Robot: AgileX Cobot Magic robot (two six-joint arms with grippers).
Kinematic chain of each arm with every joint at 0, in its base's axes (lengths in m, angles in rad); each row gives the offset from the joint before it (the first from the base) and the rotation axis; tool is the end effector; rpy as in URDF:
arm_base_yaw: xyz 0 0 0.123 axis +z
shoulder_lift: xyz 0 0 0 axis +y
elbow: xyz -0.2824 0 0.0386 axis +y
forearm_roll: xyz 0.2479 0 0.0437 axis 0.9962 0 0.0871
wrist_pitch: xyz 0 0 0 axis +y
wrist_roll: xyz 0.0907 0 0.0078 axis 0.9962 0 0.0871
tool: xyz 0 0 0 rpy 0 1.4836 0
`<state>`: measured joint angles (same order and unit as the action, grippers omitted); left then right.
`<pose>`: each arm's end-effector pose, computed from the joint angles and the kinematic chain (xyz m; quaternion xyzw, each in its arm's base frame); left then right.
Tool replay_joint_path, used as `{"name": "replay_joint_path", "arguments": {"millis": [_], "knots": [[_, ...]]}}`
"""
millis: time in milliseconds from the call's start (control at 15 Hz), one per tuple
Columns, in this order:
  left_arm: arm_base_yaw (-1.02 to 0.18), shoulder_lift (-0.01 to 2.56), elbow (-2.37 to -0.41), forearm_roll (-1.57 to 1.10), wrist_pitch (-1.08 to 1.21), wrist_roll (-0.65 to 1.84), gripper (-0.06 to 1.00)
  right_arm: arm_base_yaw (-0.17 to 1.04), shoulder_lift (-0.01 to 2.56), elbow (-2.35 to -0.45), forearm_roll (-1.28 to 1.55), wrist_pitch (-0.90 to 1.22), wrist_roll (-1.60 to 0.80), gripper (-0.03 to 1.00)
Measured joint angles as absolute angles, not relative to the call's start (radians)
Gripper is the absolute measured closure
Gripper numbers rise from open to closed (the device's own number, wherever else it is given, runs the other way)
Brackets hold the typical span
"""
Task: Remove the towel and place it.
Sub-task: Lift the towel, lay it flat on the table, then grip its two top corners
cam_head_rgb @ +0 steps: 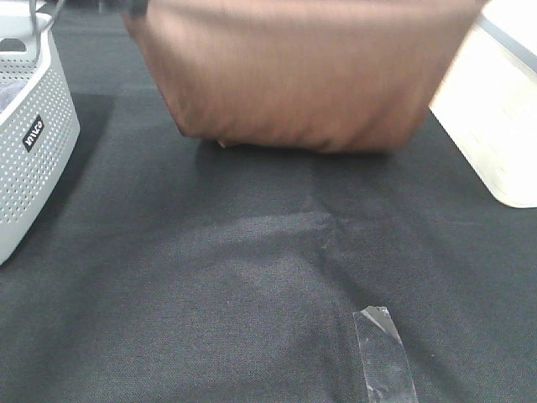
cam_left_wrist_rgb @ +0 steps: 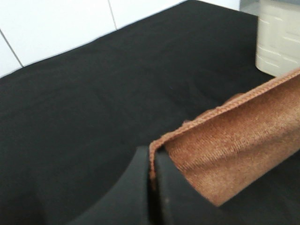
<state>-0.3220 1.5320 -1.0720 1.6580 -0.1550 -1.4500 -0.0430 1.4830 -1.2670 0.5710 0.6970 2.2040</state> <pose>0.3300 -0.1247 0.3019 0.2586 0.7870 -0.0953 0.5520 0.3291 0.0175 0.3395 -0.8643 -0.2645 -0.4244 0.0534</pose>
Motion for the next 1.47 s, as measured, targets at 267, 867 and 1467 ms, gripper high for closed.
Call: {"name": "replay_joint_path", "arguments": {"millis": [267,867,1467], "knots": [[-0.434,1.406,-0.852,1.559,-0.034,-1.45,0.94,-0.052,1.244,-0.907,0.657,0.598,2.058,0.97],[-0.865,1.183,-0.544,1.173,0.308,-1.327,0.94,-0.064,1.066,-0.741,0.488,1.008,1.921,0.97],[-1.395,1.155,-0.538,0.612,0.676,-1.141,0.94,-0.064,0.85,-0.607,0.339,1.205,1.912,0.97]]}}
